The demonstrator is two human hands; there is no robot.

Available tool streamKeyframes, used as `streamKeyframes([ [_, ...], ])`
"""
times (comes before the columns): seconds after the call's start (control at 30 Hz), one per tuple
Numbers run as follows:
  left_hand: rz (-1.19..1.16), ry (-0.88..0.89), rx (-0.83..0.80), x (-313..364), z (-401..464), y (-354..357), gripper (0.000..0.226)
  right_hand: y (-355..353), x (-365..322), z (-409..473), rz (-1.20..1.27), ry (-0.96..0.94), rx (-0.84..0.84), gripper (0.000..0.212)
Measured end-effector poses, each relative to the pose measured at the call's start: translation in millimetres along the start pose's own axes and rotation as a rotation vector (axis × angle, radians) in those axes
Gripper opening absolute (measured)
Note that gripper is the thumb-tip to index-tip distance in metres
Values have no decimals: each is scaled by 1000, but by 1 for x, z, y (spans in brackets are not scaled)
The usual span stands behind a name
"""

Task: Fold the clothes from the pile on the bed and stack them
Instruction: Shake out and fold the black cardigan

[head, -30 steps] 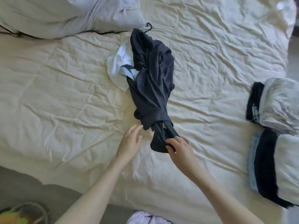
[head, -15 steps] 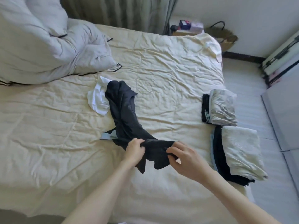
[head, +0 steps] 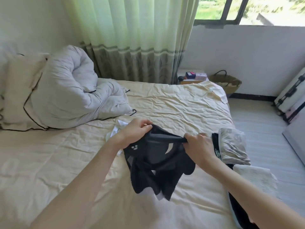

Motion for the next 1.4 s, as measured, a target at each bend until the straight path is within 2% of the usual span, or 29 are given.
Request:
streamKeyframes([
  [0.13,86,148,55,53,-7,-30,24,-56,6,36,428,169,123,8],
  [0.2,107,223,44,75,-11,-37,31,-75,7,50,646,203,126,8],
  [0.27,101,271,66,91,-14,-46,35,-87,6,58,746,198,160,9],
  [0.4,186,303,203,99,-15,-69,43,-97,4,67,624,136,239,11],
  [0.57,339,248,263,92,-12,-74,47,-94,-5,74,460,-5,186,7],
  [0.63,316,192,273,86,-10,-77,47,-89,-7,75,384,-30,158,8],
  [0.73,273,182,259,78,-12,-81,28,-78,-2,76,383,-9,92,11],
  [0.8,414,184,221,73,-15,-80,6,-74,1,77,457,11,71,14],
  [0.87,621,144,185,60,-15,-76,35,-76,0,77,550,4,68,16],
  [0.9,713,121,219,55,-15,-77,40,-78,-2,78,578,-9,67,17],
  [1.03,888,163,506,58,-30,-82,15,-84,-8,76,545,-67,51,20],
  [1.1,948,181,600,64,-37,-90,15,-88,-9,73,500,-104,66,21],
  [1.23,1061,339,843,81,-53,-105,12,-108,-13,68,548,-162,275,18],
  [1.27,1102,321,869,82,-54,-107,13,-110,-13,69,564,-159,298,18],
  [1.3,1166,228,819,76,-51,-106,15,-108,-13,70,552,-156,262,19],
  [1.4,1250,-162,521,29,-38,-98,29,-82,-11,69,398,-161,-9,19],
])
Point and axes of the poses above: each hand's wrist, its own z-axis towards the middle knuckle, its own y-axis out of the palm, x = y × z, the point moved 6 cm from there along z, towards the middle knuckle, and after that the axes turned 2 degrees about -x, right-handed, at the moved point
